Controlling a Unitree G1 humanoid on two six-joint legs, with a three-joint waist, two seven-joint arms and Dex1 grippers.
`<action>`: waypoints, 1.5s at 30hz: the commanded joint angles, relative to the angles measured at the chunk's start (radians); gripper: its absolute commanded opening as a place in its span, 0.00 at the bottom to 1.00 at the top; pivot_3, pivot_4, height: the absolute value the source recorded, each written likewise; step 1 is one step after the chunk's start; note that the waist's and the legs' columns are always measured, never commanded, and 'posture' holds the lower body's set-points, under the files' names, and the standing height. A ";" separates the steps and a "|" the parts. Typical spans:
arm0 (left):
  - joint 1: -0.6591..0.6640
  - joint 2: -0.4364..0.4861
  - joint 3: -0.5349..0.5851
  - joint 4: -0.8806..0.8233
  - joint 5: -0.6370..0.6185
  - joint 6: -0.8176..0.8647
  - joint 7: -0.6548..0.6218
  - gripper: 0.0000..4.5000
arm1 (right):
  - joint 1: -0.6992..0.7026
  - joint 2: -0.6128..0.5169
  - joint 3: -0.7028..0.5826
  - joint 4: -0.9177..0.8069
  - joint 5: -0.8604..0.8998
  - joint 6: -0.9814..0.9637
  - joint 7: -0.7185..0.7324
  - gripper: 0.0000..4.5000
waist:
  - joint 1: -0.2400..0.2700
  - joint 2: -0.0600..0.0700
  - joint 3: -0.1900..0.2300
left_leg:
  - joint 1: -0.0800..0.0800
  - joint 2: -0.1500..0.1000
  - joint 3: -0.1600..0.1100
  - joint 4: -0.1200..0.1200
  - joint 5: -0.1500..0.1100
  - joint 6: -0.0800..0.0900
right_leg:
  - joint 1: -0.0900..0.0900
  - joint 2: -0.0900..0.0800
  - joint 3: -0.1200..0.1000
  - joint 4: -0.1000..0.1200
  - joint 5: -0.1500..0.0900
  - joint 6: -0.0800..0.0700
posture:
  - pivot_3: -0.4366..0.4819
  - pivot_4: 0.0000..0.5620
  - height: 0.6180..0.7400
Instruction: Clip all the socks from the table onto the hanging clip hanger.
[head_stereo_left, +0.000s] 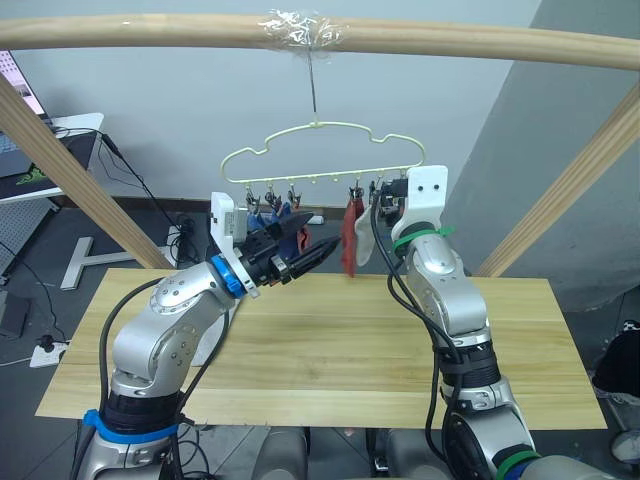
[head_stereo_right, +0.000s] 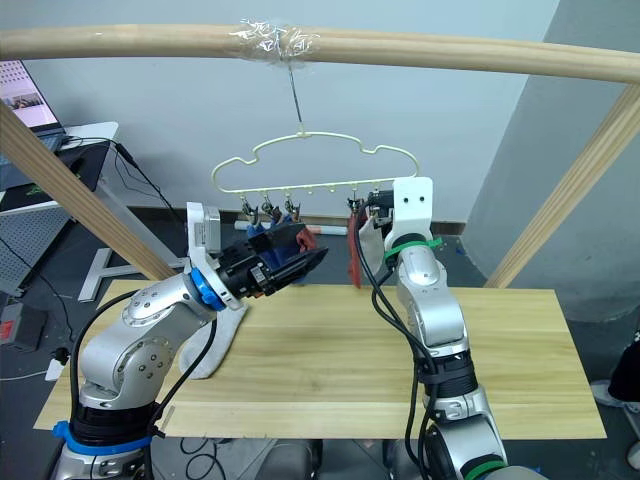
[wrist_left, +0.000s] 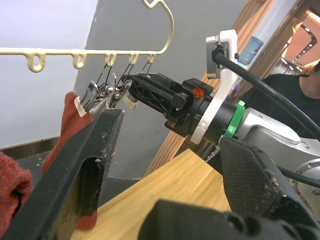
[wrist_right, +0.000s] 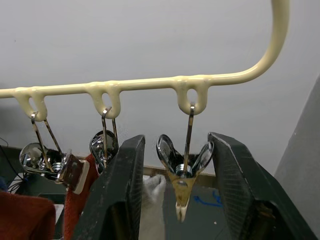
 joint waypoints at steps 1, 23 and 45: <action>0.003 0.001 -0.001 -0.046 0.005 -0.017 -0.003 0.79 | -0.033 0.013 0.010 -0.016 -0.007 -0.007 0.000 0.46 | 0.000 0.000 0.000 | 0.000 0.000 0.000 0.000 0.000 0.000 | 0.000 0.000 0.000 0.000 0.000 0.000 | 0.63 0.35 1.00; 0.002 -0.002 0.006 -0.060 -0.008 -0.013 0.004 0.79 | -0.057 0.019 -0.002 0.024 -0.001 -0.040 0.022 0.33 | 0.000 0.000 0.000 | 0.000 0.000 0.000 0.000 0.000 0.000 | 0.000 0.000 0.000 0.000 0.000 0.000 | 0.64 0.34 1.00; 0.281 0.035 -0.010 0.210 0.379 -0.295 0.103 0.79 | -0.018 -0.145 -0.049 -0.187 0.123 0.220 0.222 0.01 | 0.009 0.000 -0.002 | 0.001 0.000 0.000 0.000 0.000 0.000 | 0.000 0.000 0.000 0.001 0.000 0.000 | 0.62 0.23 1.00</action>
